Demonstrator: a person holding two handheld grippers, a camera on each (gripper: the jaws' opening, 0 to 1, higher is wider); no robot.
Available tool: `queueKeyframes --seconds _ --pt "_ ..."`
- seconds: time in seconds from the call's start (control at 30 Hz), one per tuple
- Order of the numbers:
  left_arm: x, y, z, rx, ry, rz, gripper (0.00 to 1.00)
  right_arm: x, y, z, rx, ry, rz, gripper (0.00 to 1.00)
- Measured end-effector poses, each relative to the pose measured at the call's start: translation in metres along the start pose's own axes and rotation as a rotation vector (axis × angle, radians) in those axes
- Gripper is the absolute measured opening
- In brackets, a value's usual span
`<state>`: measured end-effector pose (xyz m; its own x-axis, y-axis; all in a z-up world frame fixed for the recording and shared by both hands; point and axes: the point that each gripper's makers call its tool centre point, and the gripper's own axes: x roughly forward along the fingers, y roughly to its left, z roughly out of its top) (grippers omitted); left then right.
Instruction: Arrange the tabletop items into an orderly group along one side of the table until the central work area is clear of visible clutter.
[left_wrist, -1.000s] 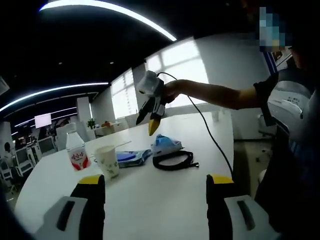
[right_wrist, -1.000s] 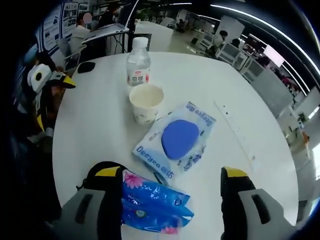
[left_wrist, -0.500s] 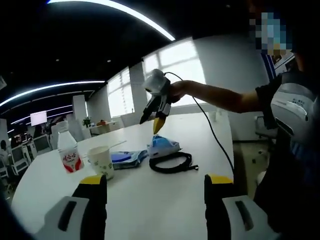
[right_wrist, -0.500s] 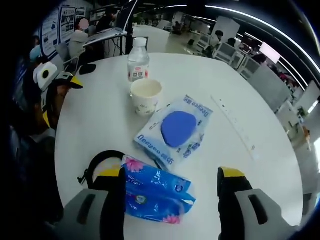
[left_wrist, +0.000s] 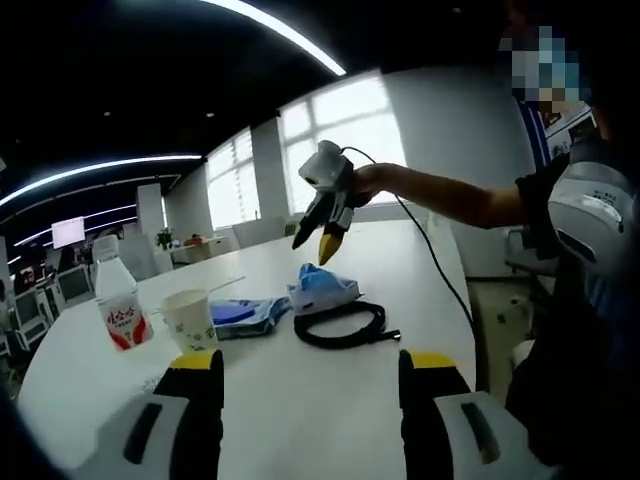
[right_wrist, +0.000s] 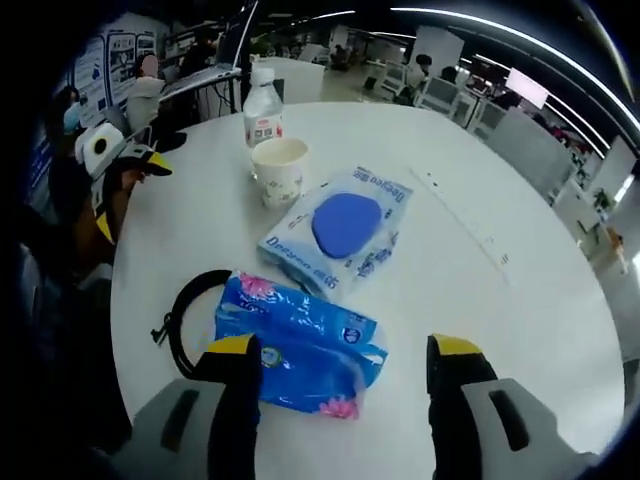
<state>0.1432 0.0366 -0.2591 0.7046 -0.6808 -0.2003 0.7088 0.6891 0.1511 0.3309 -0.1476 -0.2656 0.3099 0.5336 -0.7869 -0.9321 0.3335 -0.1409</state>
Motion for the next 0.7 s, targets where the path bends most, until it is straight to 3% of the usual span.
queueKeyframes --seconds 0.7 --pt "0.059 0.006 0.005 -0.021 0.022 -0.081 0.55 0.007 -0.016 -0.041 0.1 -0.017 0.023 0.45"
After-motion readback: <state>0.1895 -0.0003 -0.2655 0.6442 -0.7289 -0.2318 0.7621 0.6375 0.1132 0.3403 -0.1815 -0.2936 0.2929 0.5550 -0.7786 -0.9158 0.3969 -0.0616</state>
